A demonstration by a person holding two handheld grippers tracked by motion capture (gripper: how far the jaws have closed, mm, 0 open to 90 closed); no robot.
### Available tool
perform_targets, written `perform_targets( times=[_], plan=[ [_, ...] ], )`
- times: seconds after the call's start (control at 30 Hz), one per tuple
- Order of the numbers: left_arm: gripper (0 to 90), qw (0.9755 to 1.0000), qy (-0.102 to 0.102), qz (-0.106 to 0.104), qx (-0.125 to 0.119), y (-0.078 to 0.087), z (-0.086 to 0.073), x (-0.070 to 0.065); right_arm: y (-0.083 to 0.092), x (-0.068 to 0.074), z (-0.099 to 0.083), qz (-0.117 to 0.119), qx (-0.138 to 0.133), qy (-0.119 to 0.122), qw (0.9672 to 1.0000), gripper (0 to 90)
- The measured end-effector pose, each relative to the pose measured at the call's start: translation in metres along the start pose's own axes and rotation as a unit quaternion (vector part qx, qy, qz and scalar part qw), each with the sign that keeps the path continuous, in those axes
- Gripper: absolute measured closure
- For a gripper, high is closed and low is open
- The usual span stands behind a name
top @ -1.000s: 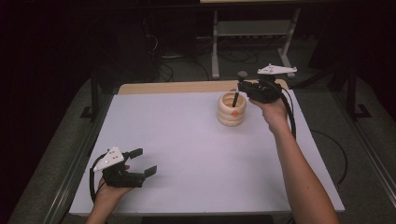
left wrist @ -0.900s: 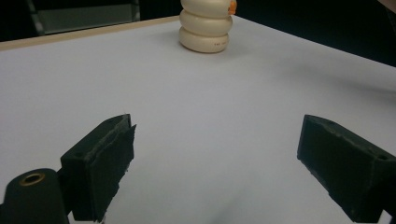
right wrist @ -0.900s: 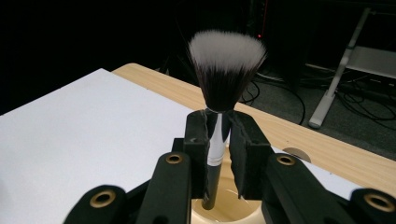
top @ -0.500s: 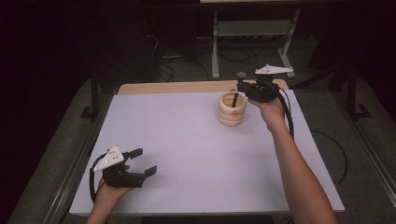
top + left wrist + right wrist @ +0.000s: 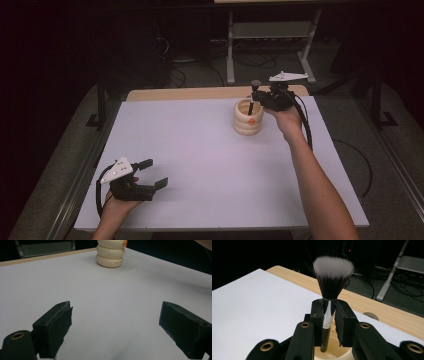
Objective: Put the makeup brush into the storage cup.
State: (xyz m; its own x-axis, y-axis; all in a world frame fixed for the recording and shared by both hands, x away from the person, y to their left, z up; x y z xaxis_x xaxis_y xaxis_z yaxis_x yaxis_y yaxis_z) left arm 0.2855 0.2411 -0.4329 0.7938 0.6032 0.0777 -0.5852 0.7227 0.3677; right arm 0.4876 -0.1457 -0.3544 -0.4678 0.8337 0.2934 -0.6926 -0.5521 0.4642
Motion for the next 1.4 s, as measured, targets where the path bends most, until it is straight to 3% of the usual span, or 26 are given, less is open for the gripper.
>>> perform_targets(
  times=[0.33, 0.43, 0.47, 0.5, 0.6, 0.8, 1.2, 1.4],
  plan=[
    [10.5, 1.0, 0.0, 0.001, 0.001, 0.0, 0.0, 0.0, -0.008, 0.0, -0.006, 0.0, 0.019, -0.006, 0.9998, 76.0],
    [10.5, 1.0, 0.0, 0.002, 0.001, 0.0, -0.001, 0.001, -0.01, 0.0, -0.007, 0.004, 0.024, -0.004, 0.9997, 71.5],
    [10.5, 1.0, 0.0, 0.002, 0.001, 0.0, -0.001, 0.001, -0.012, 0.001, -0.008, 0.001, 0.027, 0.001, 0.9996, 55.1],
    [10.5, 1.0, 0.0, 0.001, 0.001, 0.0, -0.001, 0.001, -0.012, 0.001, -0.008, 0.001, 0.027, 0.001, 0.9996, 55.1],
    [10.5, 1.0, -0.001, 0.001, 0.001, 0.0, -0.001, 0.0, -0.015, 0.001, -0.01, -0.016, 0.031, -0.003, 0.9994, 36.5],
    [10.5, 1.0, 0.0, 0.001, 0.0, 0.0, 0.0, 0.0, -0.014, -0.002, -0.009, -0.023, 0.023, -0.007, 0.9994, 23.6],
    [10.5, 1.0, 0.001, 0.002, 0.0, 0.0, -0.001, 0.001, -0.009, -0.001, -0.008, -0.025, 0.018, -0.007, 0.9995, 13.2],
    [10.5, 1.0, 0.002, 0.003, 0.002, 0.001, 0.0, -0.001, -0.006, -0.001, -0.012, -0.021, 0.02, -0.008, 0.9996, 13.2]
  ],
)
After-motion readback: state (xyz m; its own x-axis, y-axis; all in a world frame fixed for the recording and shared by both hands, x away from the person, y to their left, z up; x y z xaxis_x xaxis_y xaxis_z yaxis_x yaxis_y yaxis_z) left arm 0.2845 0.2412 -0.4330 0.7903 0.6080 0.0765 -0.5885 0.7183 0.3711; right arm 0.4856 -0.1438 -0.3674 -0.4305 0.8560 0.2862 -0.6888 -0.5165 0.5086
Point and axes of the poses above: each handheld gripper's, and its own axes: y roughly backward along the jaws, z roughly out of its top, x roughly to its left, the point moved 5 cm from there along -y, roughly forward along the jaws, and after that the axes turned 13 degrees about -y, right-handed, at the moved point
